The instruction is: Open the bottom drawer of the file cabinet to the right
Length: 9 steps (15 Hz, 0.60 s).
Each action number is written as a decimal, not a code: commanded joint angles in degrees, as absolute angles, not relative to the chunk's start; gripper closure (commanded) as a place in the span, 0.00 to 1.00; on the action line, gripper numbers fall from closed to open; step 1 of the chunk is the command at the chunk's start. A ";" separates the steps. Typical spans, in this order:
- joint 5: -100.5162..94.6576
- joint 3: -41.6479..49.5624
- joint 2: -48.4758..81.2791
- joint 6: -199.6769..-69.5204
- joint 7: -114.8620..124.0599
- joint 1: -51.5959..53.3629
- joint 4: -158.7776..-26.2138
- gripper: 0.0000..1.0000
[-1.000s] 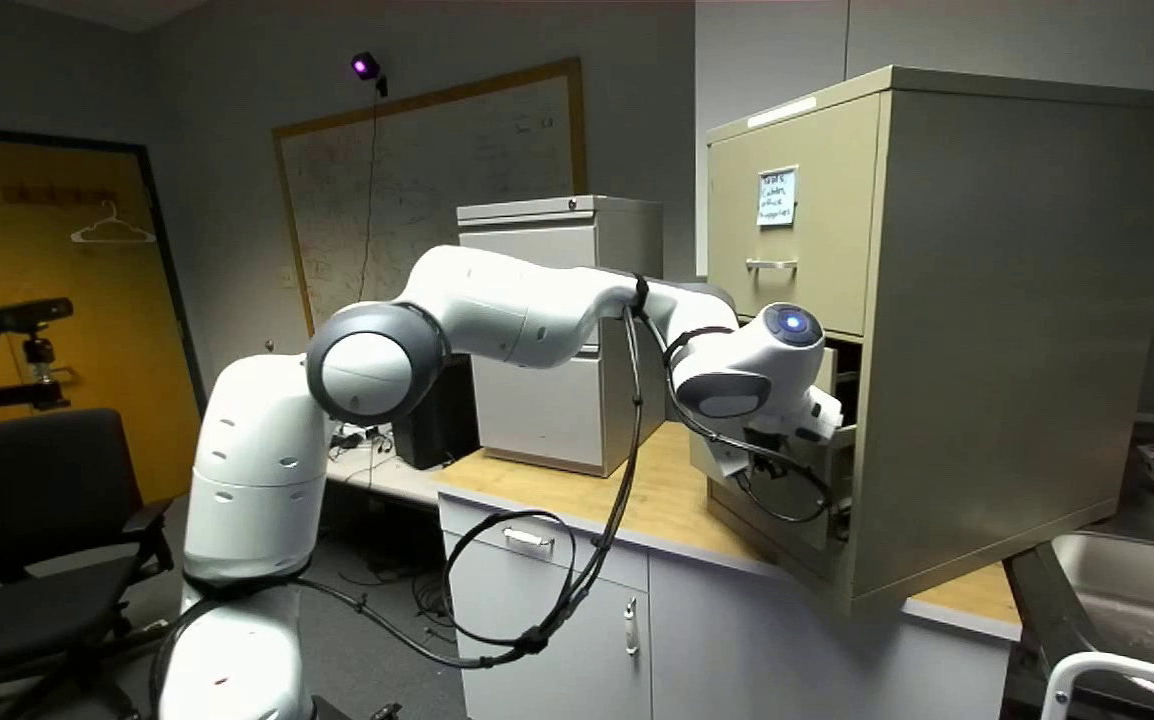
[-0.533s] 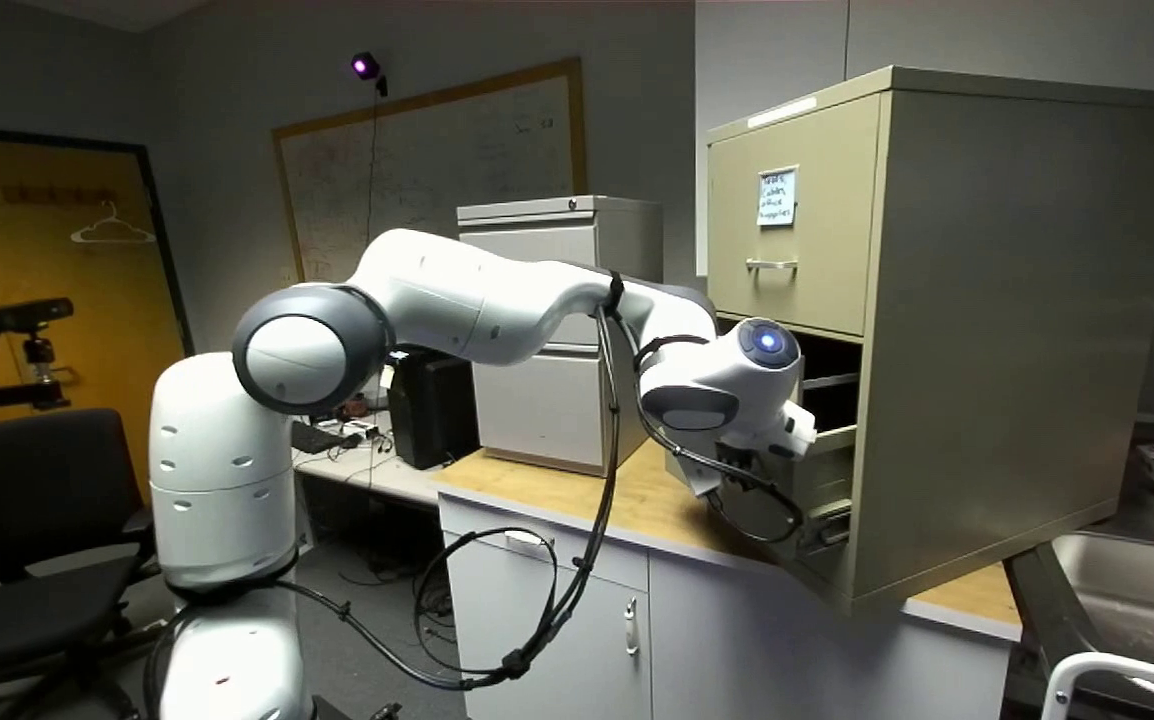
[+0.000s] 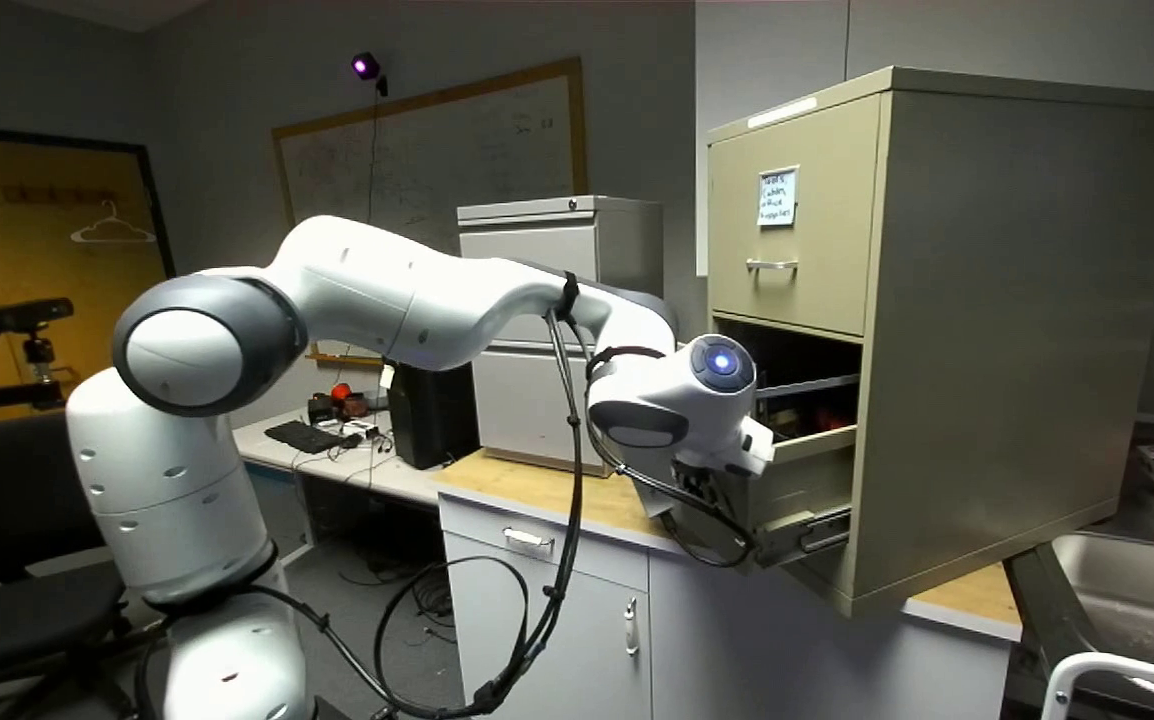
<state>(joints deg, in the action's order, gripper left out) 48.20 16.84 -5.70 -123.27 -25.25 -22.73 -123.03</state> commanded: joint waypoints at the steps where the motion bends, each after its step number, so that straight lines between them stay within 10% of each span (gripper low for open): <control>1: 43.42 19.21 -12.06 -121.74 -32.52 -21.45 -134.73 0.95; 6: 41.17 20.54 -18.83 -123.78 -33.30 -20.77 -142.67 0.92; 7: 40.63 20.76 -20.41 -124.16 -33.31 -20.75 -144.29 0.56; 9: 39.19 20.94 -23.63 -126.27 -33.76 -20.85 -147.73 0.51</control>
